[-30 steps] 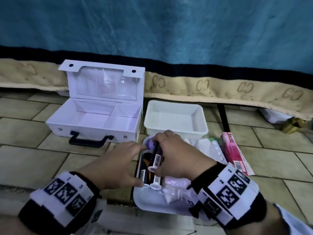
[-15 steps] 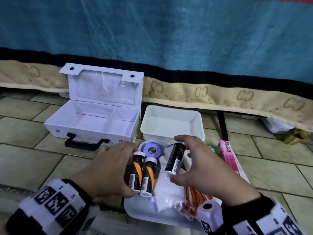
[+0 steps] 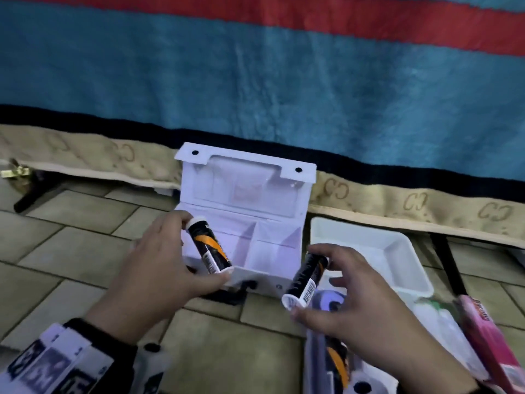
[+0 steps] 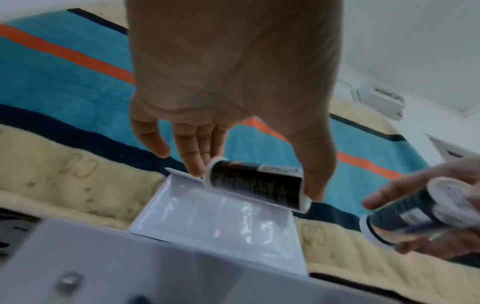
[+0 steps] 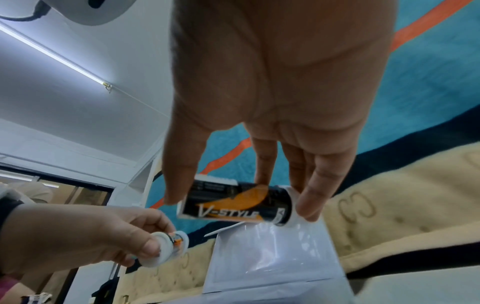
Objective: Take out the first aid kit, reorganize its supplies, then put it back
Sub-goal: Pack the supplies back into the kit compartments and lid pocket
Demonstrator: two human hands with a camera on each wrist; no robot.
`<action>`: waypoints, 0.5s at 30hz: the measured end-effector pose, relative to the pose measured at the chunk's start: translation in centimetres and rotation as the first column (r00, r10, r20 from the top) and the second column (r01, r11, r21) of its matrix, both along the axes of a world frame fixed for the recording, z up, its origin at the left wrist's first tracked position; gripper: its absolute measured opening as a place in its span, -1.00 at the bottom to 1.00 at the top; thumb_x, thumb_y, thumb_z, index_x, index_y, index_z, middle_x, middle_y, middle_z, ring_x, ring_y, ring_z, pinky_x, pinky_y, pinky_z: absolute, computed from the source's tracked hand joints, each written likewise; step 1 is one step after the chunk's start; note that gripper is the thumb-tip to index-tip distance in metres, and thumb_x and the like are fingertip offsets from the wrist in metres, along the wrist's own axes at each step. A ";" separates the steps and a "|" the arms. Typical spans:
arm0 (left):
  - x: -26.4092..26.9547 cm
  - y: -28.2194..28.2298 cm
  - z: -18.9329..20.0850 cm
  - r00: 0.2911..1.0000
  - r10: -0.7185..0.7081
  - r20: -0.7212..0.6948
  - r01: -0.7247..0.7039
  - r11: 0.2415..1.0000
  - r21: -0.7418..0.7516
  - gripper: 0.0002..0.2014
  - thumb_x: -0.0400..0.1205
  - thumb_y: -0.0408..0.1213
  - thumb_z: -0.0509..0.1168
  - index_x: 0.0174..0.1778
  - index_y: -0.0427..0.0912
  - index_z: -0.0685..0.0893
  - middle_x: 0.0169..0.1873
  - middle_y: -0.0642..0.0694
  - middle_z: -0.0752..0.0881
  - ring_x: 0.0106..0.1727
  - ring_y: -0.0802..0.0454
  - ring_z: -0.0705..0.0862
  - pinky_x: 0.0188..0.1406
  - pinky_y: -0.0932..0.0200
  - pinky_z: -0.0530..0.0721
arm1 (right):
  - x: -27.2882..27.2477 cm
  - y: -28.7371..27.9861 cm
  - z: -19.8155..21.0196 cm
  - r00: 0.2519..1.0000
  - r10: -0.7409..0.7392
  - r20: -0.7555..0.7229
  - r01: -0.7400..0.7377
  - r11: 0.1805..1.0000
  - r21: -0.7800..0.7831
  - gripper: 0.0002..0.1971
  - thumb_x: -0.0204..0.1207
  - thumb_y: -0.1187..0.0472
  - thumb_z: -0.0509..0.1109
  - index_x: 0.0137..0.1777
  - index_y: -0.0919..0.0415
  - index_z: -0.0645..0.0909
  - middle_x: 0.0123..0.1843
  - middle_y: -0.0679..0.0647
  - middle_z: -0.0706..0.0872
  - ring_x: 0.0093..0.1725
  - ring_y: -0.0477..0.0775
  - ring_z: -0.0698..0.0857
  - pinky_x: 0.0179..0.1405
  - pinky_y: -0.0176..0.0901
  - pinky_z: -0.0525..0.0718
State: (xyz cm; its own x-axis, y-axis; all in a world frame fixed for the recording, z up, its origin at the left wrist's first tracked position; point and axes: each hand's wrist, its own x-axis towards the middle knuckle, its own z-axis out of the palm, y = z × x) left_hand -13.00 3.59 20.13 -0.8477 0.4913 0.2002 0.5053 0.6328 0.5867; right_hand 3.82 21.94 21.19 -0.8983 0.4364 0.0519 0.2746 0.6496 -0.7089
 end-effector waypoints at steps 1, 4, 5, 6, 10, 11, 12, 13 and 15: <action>-1.7 -0.7 -0.2 1.000 0.027 -0.008 -0.027 1.000 -0.011 -0.14 0.06 0.25 0.57 0.24 0.06 0.42 0.06 0.19 0.51 0.13 0.04 0.55 0.17 -0.10 0.58 | -1.7 -1.1 -0.3 0.999 -0.018 -0.028 0.018 1.000 -0.010 -0.31 0.10 -0.21 0.61 0.24 -0.34 0.40 0.20 -0.45 0.40 0.19 -0.52 0.44 0.12 -0.52 0.49; -6.0 -1.8 -1.0 0.999 -0.003 -0.045 0.000 0.998 -0.069 -0.09 0.09 0.36 0.46 0.31 0.01 0.42 0.11 0.10 0.54 0.20 -0.02 0.58 0.22 -0.08 0.54 | -7.6 -4.2 -1.7 0.984 -0.136 -0.110 0.125 0.987 -0.101 -0.45 0.15 -0.17 0.60 0.15 -0.32 0.49 0.16 -0.32 0.45 0.17 -0.39 0.51 0.07 -0.47 0.47; -6.9 -1.8 -1.3 0.998 -0.045 -0.043 0.041 0.995 -0.092 -0.10 0.14 0.40 0.42 0.34 0.03 0.40 0.12 0.09 0.53 0.22 -0.02 0.57 0.22 -0.03 0.52 | -9.5 -5.0 -2.1 0.976 -0.188 -0.111 0.170 0.973 -0.154 -0.50 0.20 -0.15 0.58 0.13 -0.31 0.50 0.16 -0.26 0.47 0.13 -0.36 0.54 0.04 -0.45 0.47; -7.7 -1.7 -1.6 0.995 -0.094 -0.040 0.088 0.988 -0.126 -0.10 0.19 0.43 0.36 0.39 0.06 0.36 0.15 0.08 0.52 0.25 -0.02 0.55 0.21 0.01 0.50 | -11.4 -5.7 -2.6 0.963 -0.247 -0.113 0.220 0.953 -0.206 -0.52 0.23 -0.16 0.56 0.15 -0.27 0.51 0.16 -0.19 0.51 0.10 -0.32 0.57 0.02 -0.41 0.48; -10.2 -0.3 -2.1 0.965 -0.246 -0.094 0.196 0.909 -0.368 -0.25 0.33 0.49 0.17 0.36 0.17 0.33 0.16 0.02 0.47 0.26 -0.04 0.48 0.14 0.04 0.35 | -17.2 -6.9 -4.3 0.901 -0.404 -0.161 0.335 0.881 -0.335 -0.54 0.32 -0.18 0.50 0.17 -0.07 0.55 0.12 0.06 0.62 0.04 -0.10 0.64 -0.12 -0.38 0.49; -10.6 -0.1 -2.2 0.960 -0.263 -0.093 0.204 0.890 -0.408 -0.29 0.34 0.48 0.16 0.32 0.18 0.34 0.16 0.01 0.47 0.27 -0.05 0.46 0.13 0.04 0.32 | -18.1 -6.9 -4.8 0.895 -0.416 -0.158 0.342 0.870 -0.354 -0.55 0.35 -0.18 0.49 0.18 -0.04 0.55 0.11 0.07 0.63 0.05 -0.06 0.64 -0.11 -0.38 0.49; -10.9 0.0 -2.4 0.958 -0.274 -0.085 0.210 0.872 -0.443 -0.30 0.34 0.48 0.16 0.30 0.17 0.36 0.16 -0.01 0.46 0.27 -0.06 0.45 0.14 0.03 0.31 | -18.8 -6.9 -5.2 0.894 -0.424 -0.143 0.353 0.864 -0.359 -0.55 0.37 -0.18 0.48 0.18 -0.02 0.55 0.11 0.08 0.64 0.07 -0.04 0.64 -0.08 -0.35 0.50; -11.1 0.1 -2.7 0.958 -0.275 -0.081 0.205 0.856 -0.474 -0.30 0.34 0.49 0.15 0.30 0.16 0.37 0.16 -0.02 0.45 0.29 -0.07 0.42 0.16 0.02 0.31 | -19.2 -6.7 -5.4 0.895 -0.428 -0.122 0.363 0.861 -0.356 -0.55 0.38 -0.19 0.47 0.19 0.00 0.56 0.11 0.08 0.66 0.08 -0.03 0.65 -0.06 -0.31 0.51; -11.5 0.1 -3.4 0.961 -0.263 -0.090 0.179 0.833 -0.523 -0.27 0.35 0.50 0.11 0.32 0.13 0.40 0.19 -0.03 0.44 0.33 -0.06 0.37 0.21 0.00 0.31 | -19.5 -6.4 -5.5 0.905 -0.416 -0.087 0.355 0.854 -0.380 -0.58 0.40 -0.19 0.45 0.15 0.01 0.59 0.08 0.03 0.69 0.05 -0.07 0.65 -0.05 -0.31 0.51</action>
